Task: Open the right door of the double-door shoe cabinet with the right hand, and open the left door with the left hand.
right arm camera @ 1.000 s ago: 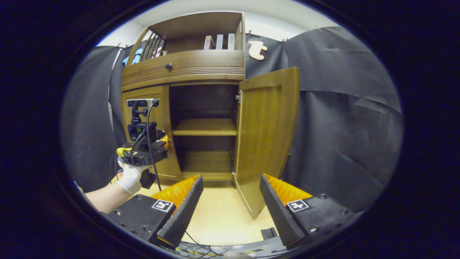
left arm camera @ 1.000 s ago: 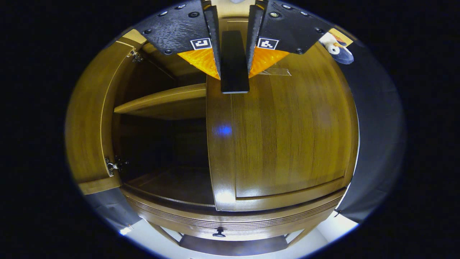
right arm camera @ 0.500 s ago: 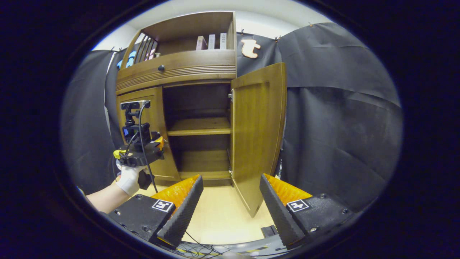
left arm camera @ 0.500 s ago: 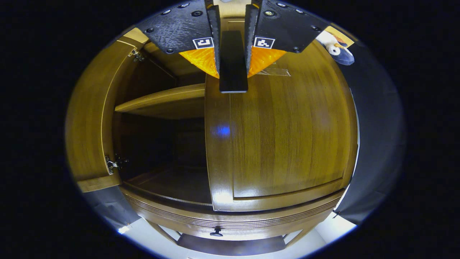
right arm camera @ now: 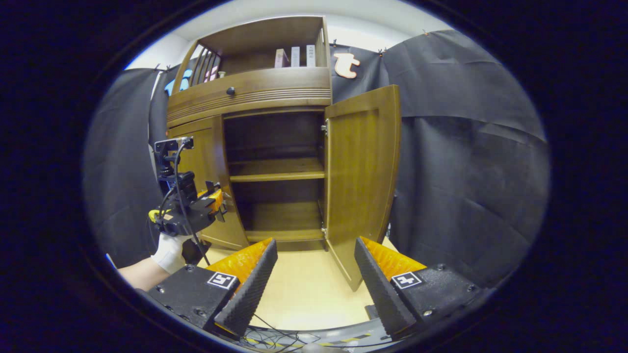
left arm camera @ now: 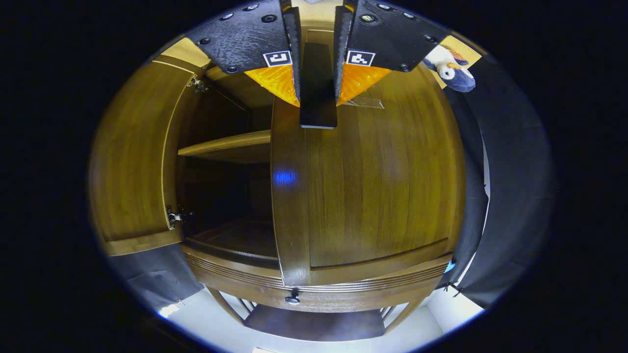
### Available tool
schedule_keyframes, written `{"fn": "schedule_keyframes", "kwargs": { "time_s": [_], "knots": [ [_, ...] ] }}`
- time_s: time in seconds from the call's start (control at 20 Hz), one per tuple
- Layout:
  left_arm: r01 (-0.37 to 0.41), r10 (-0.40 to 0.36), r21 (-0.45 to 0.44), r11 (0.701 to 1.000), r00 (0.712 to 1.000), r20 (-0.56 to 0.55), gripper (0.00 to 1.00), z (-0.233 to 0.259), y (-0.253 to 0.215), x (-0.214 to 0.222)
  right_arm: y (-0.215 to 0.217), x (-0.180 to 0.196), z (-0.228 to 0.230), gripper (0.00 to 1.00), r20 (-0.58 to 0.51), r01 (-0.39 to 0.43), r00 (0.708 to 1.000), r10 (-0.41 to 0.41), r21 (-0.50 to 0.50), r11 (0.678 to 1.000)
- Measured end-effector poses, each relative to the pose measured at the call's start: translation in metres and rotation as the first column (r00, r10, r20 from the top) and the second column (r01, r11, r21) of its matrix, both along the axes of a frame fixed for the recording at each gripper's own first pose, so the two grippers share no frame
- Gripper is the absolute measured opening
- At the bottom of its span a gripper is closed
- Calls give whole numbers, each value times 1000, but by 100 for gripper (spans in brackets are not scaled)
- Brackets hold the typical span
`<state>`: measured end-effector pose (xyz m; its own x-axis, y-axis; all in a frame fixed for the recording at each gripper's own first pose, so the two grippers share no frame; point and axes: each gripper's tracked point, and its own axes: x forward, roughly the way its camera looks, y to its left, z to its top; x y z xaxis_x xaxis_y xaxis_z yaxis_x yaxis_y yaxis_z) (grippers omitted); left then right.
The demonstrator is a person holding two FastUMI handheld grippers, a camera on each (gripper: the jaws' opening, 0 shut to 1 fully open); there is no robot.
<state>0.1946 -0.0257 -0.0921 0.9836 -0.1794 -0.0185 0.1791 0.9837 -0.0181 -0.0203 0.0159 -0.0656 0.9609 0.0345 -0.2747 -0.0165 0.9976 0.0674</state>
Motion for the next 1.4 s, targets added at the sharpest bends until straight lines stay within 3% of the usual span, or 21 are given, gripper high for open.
{"fn": "schedule_keyframes", "kwargs": {
  "time_s": [0.35,0.4,0.5,0.55,0.95,1.4],
  "knots": [
    [6,-6,19,1000,1000,-12,25,-3,19,-29,13,-27,-6,100,-8,-22,1000,22,2,1000],
    [-5,5,23,1000,1000,-7,34,-2,23,-32,13,-26,-7,100,-10,-22,1000,22,4,1000],
    [-1,1,5,1000,1000,-12,7,-2,25,-41,14,-29,-9,100,-15,-28,999,28,10,1000],
    [-2,2,4,1000,1000,-15,16,-2,26,-43,15,-31,-9,100,-16,-31,999,31,14,999],
    [-24,24,17,1000,1000,-11,16,-3,57,-84,32,-34,-12,100,-15,-96,995,96,13,995],
    [-130,130,17,991,991,-18,14,-7,129,-124,66,-35,-19,100,-30,-197,980,197,12,980]
  ]
}}
